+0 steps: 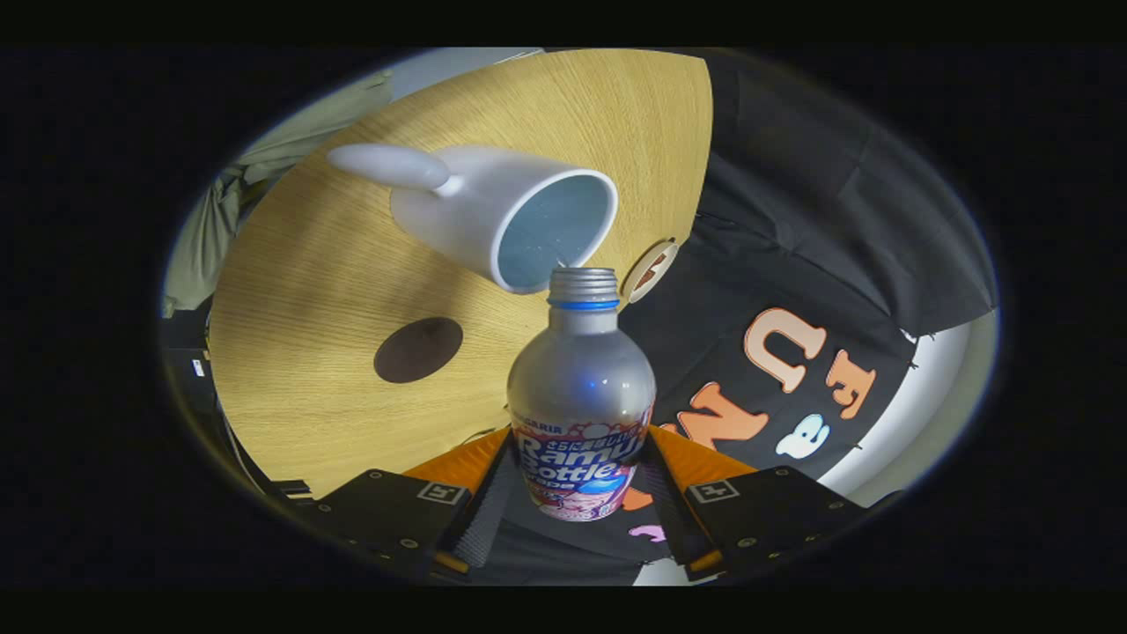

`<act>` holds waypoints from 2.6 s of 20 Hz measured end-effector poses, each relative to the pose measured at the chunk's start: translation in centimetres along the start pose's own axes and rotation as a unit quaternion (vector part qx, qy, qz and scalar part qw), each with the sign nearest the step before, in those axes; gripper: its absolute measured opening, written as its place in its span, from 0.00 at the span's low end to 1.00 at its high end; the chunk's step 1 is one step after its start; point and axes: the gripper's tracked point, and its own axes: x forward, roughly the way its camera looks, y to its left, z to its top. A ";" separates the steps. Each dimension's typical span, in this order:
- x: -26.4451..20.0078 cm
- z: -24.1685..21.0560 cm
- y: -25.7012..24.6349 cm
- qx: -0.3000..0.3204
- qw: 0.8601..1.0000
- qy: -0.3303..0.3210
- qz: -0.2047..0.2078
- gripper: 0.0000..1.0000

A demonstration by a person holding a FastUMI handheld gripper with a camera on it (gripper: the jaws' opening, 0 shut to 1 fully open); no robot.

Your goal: Take the bottle from table, then pour the juice into the cup, finally place the bottle on the coaster

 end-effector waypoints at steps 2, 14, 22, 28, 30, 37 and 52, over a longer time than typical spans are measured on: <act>0.1 -0.3 0.0 0.011 1.000 0.000 0.007 0.77; 0.5 -1.9 1.3 0.185 0.982 0.021 0.000 0.77; 0.1 -3.0 1.8 0.372 0.928 0.020 0.003 0.77; 0.3 -3.5 1.3 0.522 0.853 0.003 0.014 0.77; 0.3 -4.3 1.1 0.561 0.828 0.003 0.005 0.77; 0.9 -5.5 2.3 0.677 0.736 -0.007 0.000 0.77; 5.1 -5.2 6.4 0.847 0.529 -0.046 0.005 0.77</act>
